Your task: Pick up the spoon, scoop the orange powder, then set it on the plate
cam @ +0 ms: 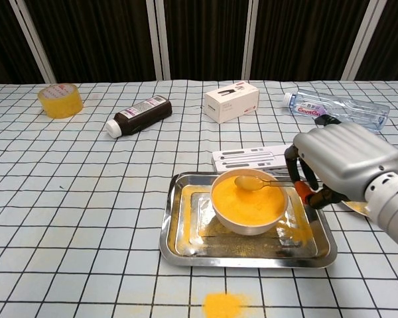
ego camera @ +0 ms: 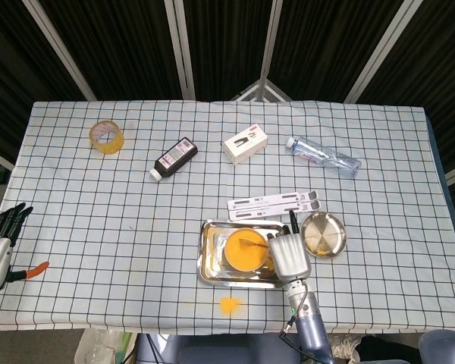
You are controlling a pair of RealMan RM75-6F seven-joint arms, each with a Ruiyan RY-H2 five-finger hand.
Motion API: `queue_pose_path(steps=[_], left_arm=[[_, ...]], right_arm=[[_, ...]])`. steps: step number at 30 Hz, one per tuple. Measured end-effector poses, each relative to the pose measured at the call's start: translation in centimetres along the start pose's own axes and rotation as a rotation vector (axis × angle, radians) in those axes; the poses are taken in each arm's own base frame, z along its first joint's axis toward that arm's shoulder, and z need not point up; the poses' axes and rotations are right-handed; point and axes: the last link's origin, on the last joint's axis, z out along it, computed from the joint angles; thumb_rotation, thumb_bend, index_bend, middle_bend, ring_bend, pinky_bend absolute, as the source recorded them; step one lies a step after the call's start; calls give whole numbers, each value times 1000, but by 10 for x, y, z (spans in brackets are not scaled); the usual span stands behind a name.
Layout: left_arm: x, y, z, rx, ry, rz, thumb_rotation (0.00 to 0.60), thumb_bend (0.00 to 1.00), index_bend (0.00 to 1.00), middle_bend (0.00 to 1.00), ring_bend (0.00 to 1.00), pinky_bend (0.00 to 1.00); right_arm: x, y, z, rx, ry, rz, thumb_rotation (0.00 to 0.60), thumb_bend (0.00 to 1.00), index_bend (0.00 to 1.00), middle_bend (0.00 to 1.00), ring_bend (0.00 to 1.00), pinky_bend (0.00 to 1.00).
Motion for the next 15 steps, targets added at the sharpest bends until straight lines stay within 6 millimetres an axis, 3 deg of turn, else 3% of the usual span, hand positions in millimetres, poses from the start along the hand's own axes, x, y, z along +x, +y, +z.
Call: queue_pose_path(steps=[8, 15], left_arm=[[0, 0, 0, -1, 1, 0, 600, 0, 0, 0, 0, 0], [0, 0, -1, 1, 2, 1, 600, 0, 0, 0, 0, 0]], right_arm=[[6, -1, -6, 30, 15, -7, 600, 623, 826, 735, 356, 0], [11, -3, -10, 108, 111, -146, 600, 638, 838, 756, 377, 0]])
